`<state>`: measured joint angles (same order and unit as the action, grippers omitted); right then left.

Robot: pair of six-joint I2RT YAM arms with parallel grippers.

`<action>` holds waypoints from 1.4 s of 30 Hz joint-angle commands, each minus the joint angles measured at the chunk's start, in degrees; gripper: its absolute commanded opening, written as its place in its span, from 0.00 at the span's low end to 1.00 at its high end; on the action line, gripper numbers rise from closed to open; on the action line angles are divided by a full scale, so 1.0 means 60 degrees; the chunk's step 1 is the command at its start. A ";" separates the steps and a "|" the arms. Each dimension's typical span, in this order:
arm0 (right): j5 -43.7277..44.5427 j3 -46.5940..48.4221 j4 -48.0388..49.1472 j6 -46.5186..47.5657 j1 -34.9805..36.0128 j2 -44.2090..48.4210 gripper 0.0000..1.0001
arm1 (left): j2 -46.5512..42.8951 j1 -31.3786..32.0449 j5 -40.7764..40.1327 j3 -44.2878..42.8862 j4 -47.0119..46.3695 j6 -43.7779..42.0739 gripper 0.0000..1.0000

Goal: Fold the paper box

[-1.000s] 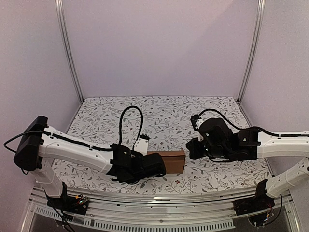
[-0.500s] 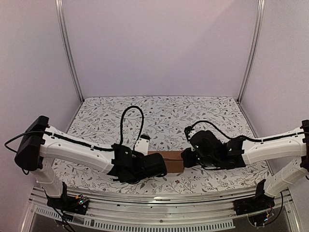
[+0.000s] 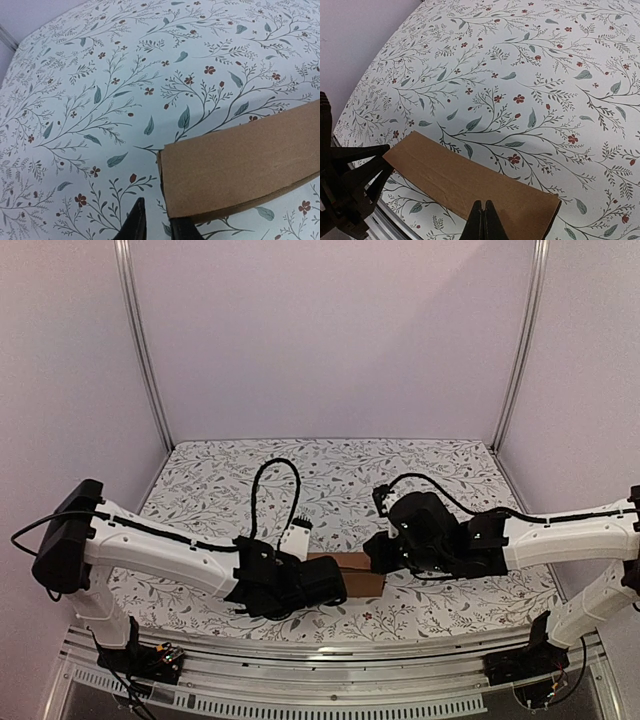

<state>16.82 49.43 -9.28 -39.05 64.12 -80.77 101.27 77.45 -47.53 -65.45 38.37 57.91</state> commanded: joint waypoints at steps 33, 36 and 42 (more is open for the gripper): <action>-0.0265 -0.0447 0.0611 -0.0056 0.0133 -0.1624 0.00 | -0.3974 0.0100 0.5408 0.2007 0.0006 -0.3195 0.72; -0.0312 -0.0411 0.0611 -0.0031 0.0132 -0.1619 0.00 | -0.4357 0.0074 0.5427 0.2001 -0.0251 -0.3391 0.72; -0.0284 -0.0357 0.0561 0.0102 0.0128 -0.1367 0.00 | -0.4786 -0.0572 0.5301 0.1945 -0.0723 -0.3868 0.41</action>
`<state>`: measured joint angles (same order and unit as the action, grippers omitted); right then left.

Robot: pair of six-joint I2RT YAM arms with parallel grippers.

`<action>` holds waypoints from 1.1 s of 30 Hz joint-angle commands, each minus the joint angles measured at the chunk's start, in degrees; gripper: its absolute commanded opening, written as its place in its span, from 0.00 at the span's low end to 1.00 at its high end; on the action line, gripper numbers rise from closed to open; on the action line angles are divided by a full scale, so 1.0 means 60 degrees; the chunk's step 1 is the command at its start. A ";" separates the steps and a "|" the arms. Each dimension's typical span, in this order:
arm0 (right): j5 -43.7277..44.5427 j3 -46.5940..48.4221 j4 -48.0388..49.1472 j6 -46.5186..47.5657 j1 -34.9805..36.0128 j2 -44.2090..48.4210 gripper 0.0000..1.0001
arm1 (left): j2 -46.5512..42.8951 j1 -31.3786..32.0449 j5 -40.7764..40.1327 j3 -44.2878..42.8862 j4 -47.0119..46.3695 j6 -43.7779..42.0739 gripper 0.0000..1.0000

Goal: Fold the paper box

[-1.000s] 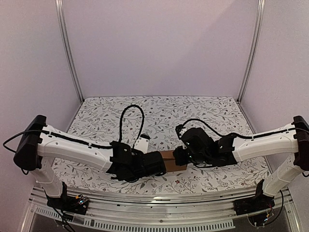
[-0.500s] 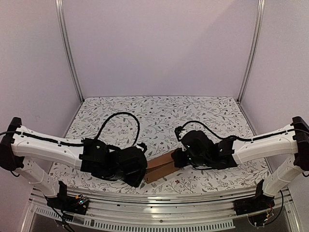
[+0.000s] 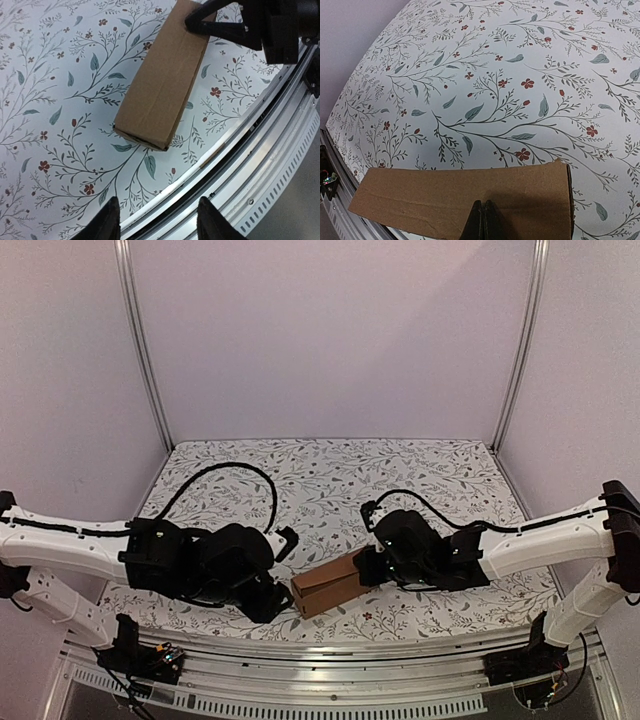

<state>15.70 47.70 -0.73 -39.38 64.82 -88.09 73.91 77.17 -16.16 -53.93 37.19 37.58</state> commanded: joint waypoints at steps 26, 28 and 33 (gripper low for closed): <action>-0.0208 -0.0040 -0.0946 0.0147 0.0008 -0.0175 0.00 | 0.0429 -0.1904 0.2349 0.3805 -0.6633 -0.0256 0.00; -0.0214 -0.0026 -0.0947 0.0149 0.0010 -0.0171 0.00 | 0.0074 -0.1918 0.2168 0.3593 -0.6057 -0.0442 0.00; -0.0214 0.0003 -0.0957 0.0165 0.0012 -0.0156 0.00 | -0.0802 -0.1919 0.1882 0.2875 -0.4981 -0.0957 0.00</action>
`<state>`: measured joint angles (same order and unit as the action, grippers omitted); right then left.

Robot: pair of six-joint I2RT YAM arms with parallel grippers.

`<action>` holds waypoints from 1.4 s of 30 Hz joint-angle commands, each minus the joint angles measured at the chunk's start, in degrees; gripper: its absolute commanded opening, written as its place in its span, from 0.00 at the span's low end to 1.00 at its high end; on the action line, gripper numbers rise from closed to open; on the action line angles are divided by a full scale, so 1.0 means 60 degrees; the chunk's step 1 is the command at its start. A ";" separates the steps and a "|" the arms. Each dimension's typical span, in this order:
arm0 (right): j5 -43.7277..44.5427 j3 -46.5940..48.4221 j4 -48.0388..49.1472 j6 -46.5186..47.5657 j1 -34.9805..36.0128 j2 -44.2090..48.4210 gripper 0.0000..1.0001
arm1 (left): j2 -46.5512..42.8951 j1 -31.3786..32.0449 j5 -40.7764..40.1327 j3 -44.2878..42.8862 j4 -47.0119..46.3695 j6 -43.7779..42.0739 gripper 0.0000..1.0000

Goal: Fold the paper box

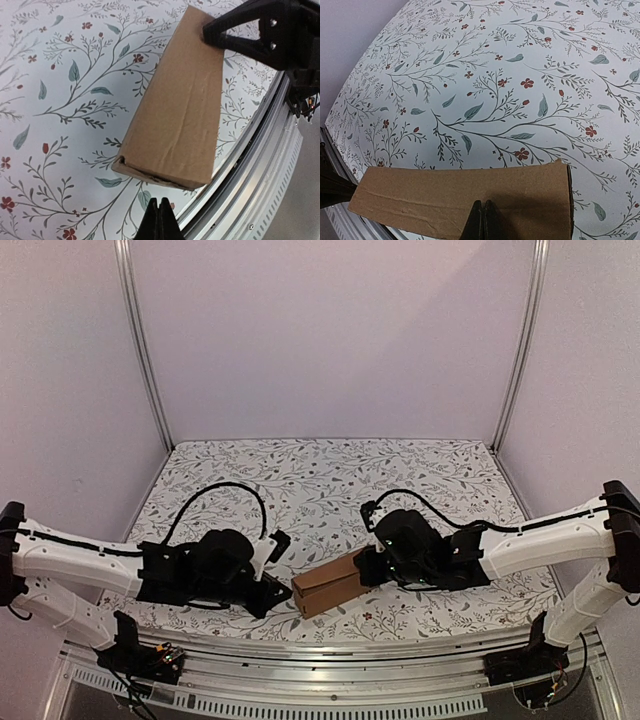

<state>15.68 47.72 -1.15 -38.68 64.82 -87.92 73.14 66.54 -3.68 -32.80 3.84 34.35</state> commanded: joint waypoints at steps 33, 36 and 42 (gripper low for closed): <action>-0.0275 0.0373 -0.0903 0.0157 0.0008 -0.0474 0.00 | -0.0376 -0.0251 0.0647 -0.0246 -0.1057 -0.0245 0.00; -0.0255 0.0381 -0.0936 0.0165 0.0022 -0.0450 0.00 | -0.0675 -0.0251 0.0685 -0.0257 -0.1096 -0.0251 0.00; -0.0306 0.0381 -0.0936 0.0133 0.0013 -0.0514 0.00 | -0.0215 -0.0251 0.0749 0.0113 -0.1654 -0.0021 0.00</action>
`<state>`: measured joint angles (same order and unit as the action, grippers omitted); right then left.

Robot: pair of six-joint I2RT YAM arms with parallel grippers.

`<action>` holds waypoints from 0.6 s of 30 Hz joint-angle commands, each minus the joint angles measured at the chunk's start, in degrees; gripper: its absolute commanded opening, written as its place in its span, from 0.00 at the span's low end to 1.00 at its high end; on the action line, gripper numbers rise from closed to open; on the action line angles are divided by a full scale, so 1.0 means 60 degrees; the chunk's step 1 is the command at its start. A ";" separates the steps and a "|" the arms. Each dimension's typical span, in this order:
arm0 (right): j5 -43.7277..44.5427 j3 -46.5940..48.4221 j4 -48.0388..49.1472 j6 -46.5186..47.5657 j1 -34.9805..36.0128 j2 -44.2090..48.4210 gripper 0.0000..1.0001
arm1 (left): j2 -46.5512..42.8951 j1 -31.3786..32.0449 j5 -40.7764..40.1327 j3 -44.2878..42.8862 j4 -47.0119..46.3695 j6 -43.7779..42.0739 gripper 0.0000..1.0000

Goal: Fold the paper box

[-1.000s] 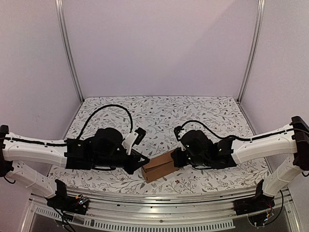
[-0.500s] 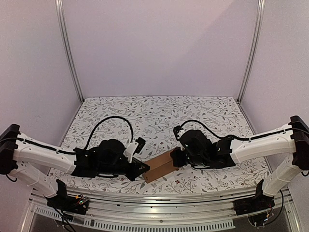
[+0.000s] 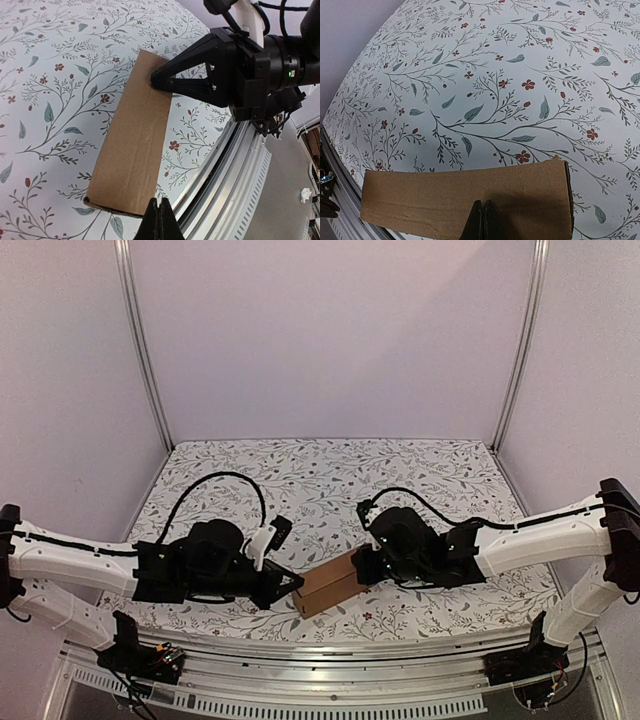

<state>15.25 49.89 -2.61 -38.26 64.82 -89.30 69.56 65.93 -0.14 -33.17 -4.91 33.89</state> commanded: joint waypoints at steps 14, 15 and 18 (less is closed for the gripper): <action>-0.0224 0.0017 -0.0706 0.0030 0.0016 -0.0248 0.00 | 0.1082 -0.0149 0.0265 0.0682 -0.0412 0.0192 0.00; -0.0219 0.0033 -0.0707 0.0022 0.0020 -0.0249 0.00 | 0.0934 -0.0138 0.0191 0.0605 -0.0273 0.0121 0.00; -0.0188 0.0085 -0.0729 0.0055 0.0018 -0.0215 0.00 | 0.0527 -0.0149 0.0054 0.0352 0.0042 -0.0055 0.00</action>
<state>15.27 50.00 -2.81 -38.28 64.73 -89.36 75.20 65.89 1.21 -29.82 -12.58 35.57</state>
